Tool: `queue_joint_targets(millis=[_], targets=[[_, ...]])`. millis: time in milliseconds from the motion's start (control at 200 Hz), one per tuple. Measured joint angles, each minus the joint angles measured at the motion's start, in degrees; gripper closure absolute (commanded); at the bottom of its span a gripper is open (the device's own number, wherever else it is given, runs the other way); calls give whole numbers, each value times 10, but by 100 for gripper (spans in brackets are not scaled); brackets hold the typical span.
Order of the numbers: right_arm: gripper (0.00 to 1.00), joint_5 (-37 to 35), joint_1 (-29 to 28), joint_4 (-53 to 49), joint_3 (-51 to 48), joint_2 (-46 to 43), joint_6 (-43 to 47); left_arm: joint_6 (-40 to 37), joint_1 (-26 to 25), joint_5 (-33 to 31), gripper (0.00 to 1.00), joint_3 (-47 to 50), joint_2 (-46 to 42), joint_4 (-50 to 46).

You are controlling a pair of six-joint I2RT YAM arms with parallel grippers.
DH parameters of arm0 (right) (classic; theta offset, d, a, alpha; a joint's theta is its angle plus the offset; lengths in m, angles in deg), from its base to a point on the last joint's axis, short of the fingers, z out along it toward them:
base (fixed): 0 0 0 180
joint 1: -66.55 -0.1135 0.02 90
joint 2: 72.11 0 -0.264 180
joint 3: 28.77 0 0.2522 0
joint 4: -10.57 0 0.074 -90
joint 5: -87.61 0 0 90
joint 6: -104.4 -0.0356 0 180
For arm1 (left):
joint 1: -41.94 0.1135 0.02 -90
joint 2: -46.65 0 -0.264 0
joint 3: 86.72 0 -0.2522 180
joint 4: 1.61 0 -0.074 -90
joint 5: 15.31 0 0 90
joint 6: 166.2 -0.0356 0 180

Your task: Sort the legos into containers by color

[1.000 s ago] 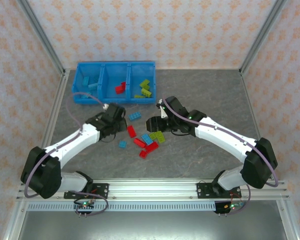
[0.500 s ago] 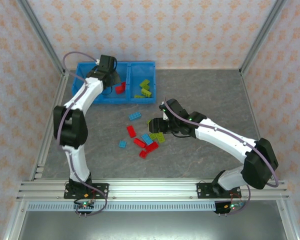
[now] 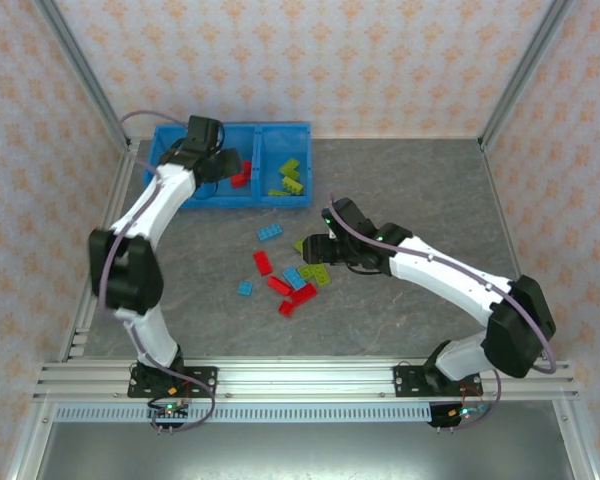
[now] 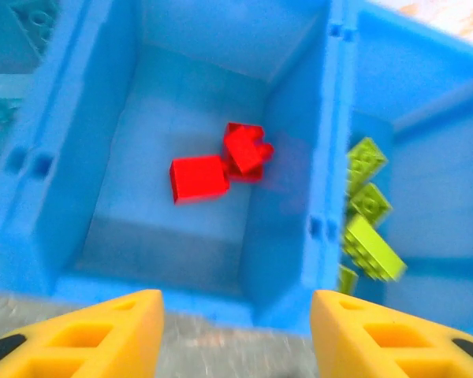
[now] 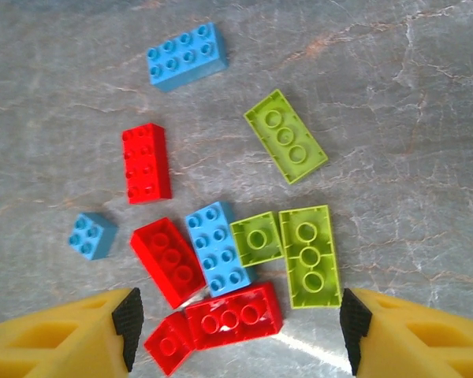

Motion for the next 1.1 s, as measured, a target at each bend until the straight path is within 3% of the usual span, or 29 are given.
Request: queue_joint_targets(millis=[135, 270, 550, 911, 1011, 1101], targets=[[23, -24, -18, 1, 50, 78, 25, -6, -64, -25, 46, 117, -197, 6], [16, -57, -49, 13, 133, 171, 62, -27, -153, -46, 36, 165, -349, -46], [10, -122, -59, 24, 309, 367, 123, -87, -157, -96, 26, 214, -521, -182], [10, -128, -59, 17, 355, 417, 136, -92, -151, -122, 15, 254, -491, -213], [10, -112, -53, 59, 251, 353, 121, -59, -151, -90, 14, 256, -458, -193], [11, -113, -42, 62, 163, 275, 109, -30, -152, -54, 15, 257, -368, -138]])
